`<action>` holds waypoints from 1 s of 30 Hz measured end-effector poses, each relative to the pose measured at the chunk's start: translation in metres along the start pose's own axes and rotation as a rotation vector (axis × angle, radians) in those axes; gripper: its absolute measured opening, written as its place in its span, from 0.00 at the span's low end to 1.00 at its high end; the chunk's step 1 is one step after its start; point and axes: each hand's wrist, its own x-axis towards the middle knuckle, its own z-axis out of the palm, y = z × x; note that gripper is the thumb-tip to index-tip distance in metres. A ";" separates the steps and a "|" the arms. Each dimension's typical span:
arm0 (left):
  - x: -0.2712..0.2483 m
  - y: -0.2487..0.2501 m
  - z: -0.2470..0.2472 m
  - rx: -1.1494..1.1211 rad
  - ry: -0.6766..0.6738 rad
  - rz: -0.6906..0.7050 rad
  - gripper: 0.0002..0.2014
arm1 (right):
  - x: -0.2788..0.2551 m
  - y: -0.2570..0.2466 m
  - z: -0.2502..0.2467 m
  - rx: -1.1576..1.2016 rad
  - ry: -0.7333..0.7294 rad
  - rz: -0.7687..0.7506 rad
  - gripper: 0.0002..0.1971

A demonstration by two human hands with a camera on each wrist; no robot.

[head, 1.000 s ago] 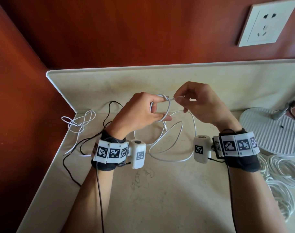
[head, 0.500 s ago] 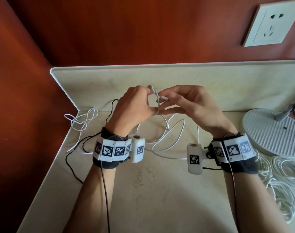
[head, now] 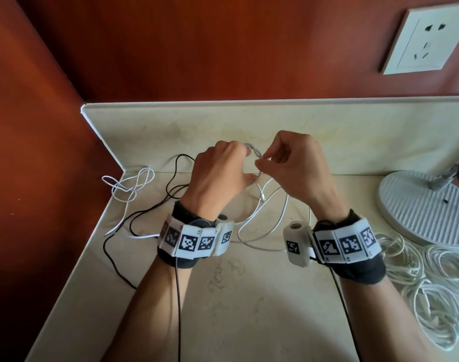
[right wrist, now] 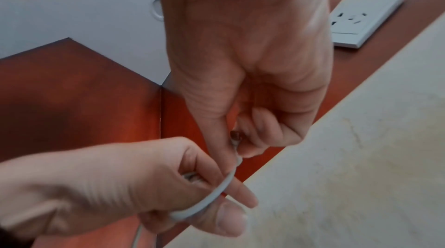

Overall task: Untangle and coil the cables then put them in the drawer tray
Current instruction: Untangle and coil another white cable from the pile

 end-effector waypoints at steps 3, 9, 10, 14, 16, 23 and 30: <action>-0.001 0.005 0.003 0.041 -0.007 0.014 0.18 | -0.003 -0.002 0.004 -0.040 0.032 -0.055 0.10; 0.001 -0.007 -0.004 -0.064 -0.026 -0.037 0.16 | -0.004 -0.006 -0.008 0.496 -0.254 -0.013 0.07; 0.001 -0.008 -0.004 -0.076 -0.027 -0.050 0.14 | -0.004 -0.006 -0.009 0.567 -0.284 -0.006 0.07; -0.003 -0.003 -0.010 -0.138 -0.074 -0.062 0.13 | -0.003 -0.006 -0.008 0.752 -0.362 0.099 0.08; -0.004 0.000 -0.012 -0.189 -0.095 -0.045 0.17 | -0.003 -0.005 -0.008 0.806 -0.396 0.154 0.07; -0.003 -0.001 -0.010 -0.168 -0.038 -0.019 0.04 | -0.004 -0.005 -0.004 0.565 -0.363 0.094 0.11; -0.004 0.006 -0.008 -0.109 -0.022 0.030 0.19 | -0.004 0.000 0.003 0.085 -0.181 -0.012 0.16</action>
